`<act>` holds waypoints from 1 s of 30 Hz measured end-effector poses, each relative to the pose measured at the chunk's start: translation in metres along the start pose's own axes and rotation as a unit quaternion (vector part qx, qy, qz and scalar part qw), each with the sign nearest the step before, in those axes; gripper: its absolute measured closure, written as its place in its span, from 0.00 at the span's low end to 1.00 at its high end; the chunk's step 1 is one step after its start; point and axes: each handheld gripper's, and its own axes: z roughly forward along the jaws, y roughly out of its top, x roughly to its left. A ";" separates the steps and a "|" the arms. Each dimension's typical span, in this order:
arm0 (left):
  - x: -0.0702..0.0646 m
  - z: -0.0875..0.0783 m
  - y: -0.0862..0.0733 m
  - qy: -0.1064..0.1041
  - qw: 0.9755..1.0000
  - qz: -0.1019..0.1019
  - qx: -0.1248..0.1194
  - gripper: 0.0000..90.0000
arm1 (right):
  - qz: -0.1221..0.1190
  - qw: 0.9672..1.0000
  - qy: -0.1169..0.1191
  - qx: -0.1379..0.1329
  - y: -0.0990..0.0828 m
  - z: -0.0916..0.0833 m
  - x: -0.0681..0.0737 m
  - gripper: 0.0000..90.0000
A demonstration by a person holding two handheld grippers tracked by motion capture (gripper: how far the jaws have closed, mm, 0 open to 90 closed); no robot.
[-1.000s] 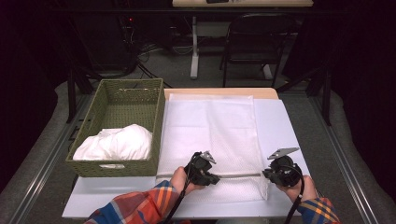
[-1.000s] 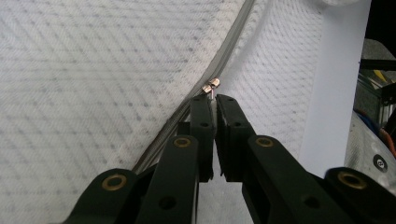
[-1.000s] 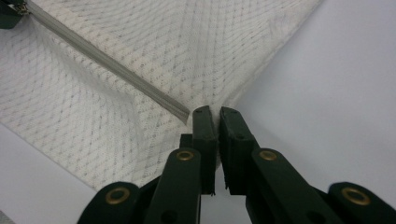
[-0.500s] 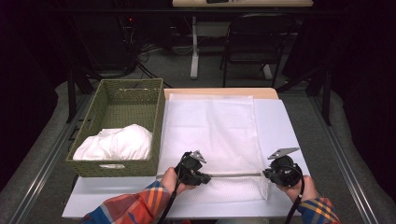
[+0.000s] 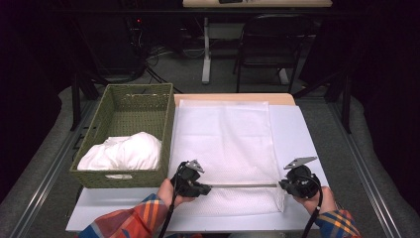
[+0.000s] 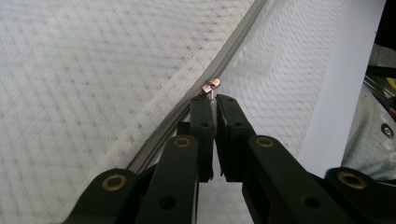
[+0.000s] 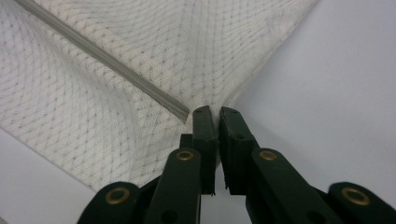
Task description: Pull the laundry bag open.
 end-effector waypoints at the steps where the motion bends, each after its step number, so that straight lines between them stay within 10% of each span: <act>1: 0.000 -0.002 -0.001 0.001 1.000 -0.001 -0.001 0.96 | 0.000 1.000 0.000 0.000 0.000 0.000 0.000 0.95; 30: 0.018 -0.051 -0.043 0.068 0.997 -0.027 0.009 0.96 | 0.007 1.000 -0.007 0.003 -0.001 0.000 -0.002 0.95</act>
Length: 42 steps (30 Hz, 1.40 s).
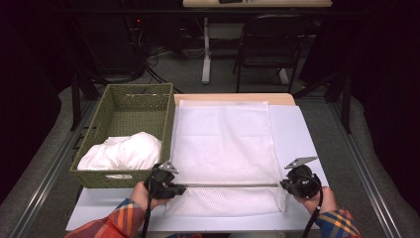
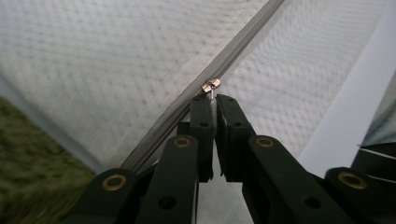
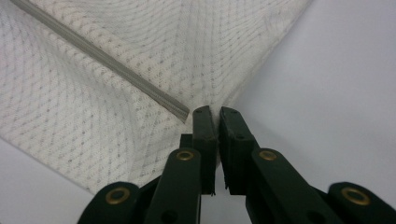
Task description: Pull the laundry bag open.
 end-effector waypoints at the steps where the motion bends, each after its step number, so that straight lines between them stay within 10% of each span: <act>1: 0.000 0.000 0.000 0.000 1.000 0.000 0.000 0.96 | 0.000 1.000 0.000 0.000 0.000 0.000 0.000 0.95; 33: 0.013 -0.017 -0.029 0.097 0.995 -0.016 0.013 0.96 | 0.024 0.999 -0.020 0.011 -0.002 0.002 -0.007 0.97; 42: 0.013 -0.008 -0.030 0.074 0.996 -0.023 0.038 0.95 | 0.008 0.999 -0.018 0.033 -0.001 0.008 -0.002 0.96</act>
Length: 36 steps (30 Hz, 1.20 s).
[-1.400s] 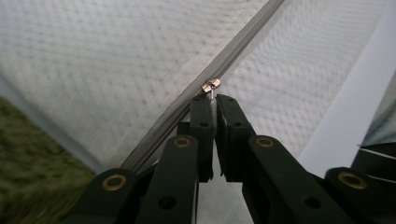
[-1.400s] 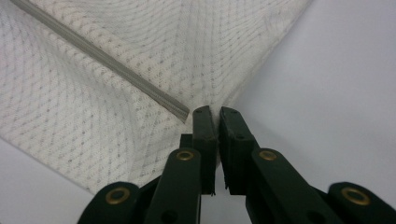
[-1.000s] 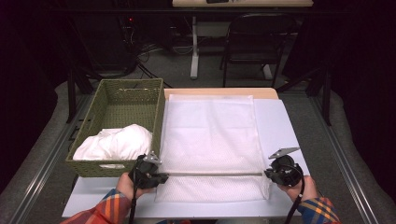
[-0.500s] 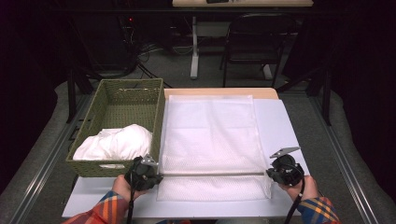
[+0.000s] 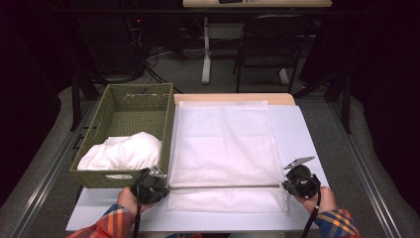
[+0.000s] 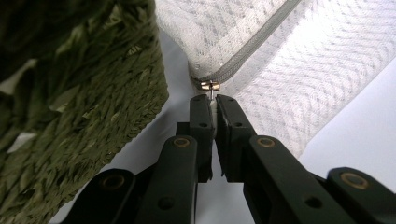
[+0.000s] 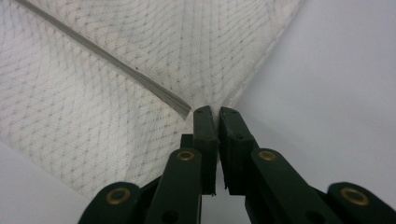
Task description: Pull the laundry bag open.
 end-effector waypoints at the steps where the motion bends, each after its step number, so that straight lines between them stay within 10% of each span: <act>1: 0.000 0.000 0.000 0.000 1.000 0.000 0.000 0.94 | 0.000 1.000 0.000 0.000 0.000 0.000 0.000 0.96; 19: -0.009 -0.005 -0.001 -0.038 0.999 0.005 -0.010 0.76 | -0.010 1.000 0.012 0.001 -0.002 -0.003 -0.002 0.85; 28: -0.013 -0.006 0.000 -0.051 0.998 0.028 -0.016 0.58 | -0.027 0.998 0.040 -0.030 -0.003 -0.015 -0.001 0.27; 36: -0.013 -0.018 -0.010 -0.047 0.998 0.038 -0.027 0.28 | -0.050 0.996 0.047 -0.049 0.002 -0.016 0.012 0.09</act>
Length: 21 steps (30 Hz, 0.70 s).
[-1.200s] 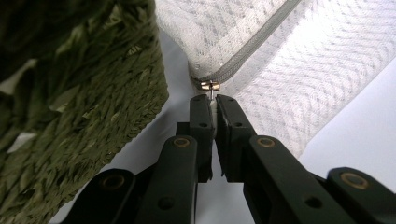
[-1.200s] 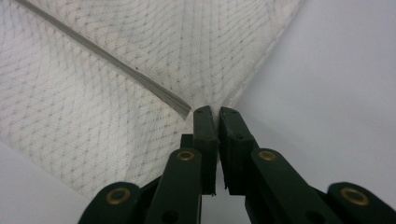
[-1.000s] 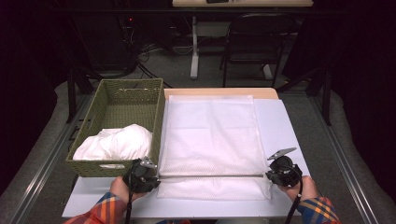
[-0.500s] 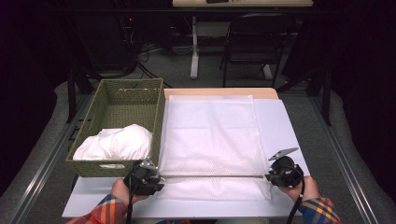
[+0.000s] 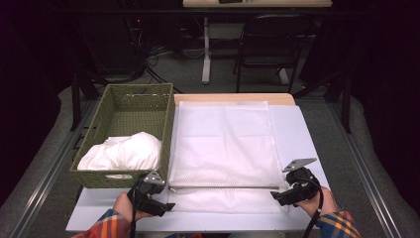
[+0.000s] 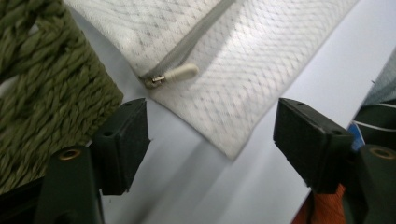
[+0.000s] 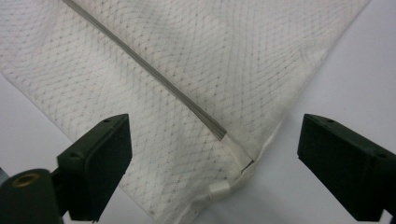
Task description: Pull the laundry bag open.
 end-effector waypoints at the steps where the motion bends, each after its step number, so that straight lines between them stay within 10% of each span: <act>1: -0.001 -0.002 -0.002 0.005 1.000 -0.002 -0.001 0.28 | 0.000 1.000 0.000 0.000 0.000 0.000 0.000 0.09; 21: 0.019 -0.032 -0.035 0.041 0.997 -0.051 -0.037 0.04 | -0.039 0.999 0.008 -0.020 0.013 0.005 0.015 0.00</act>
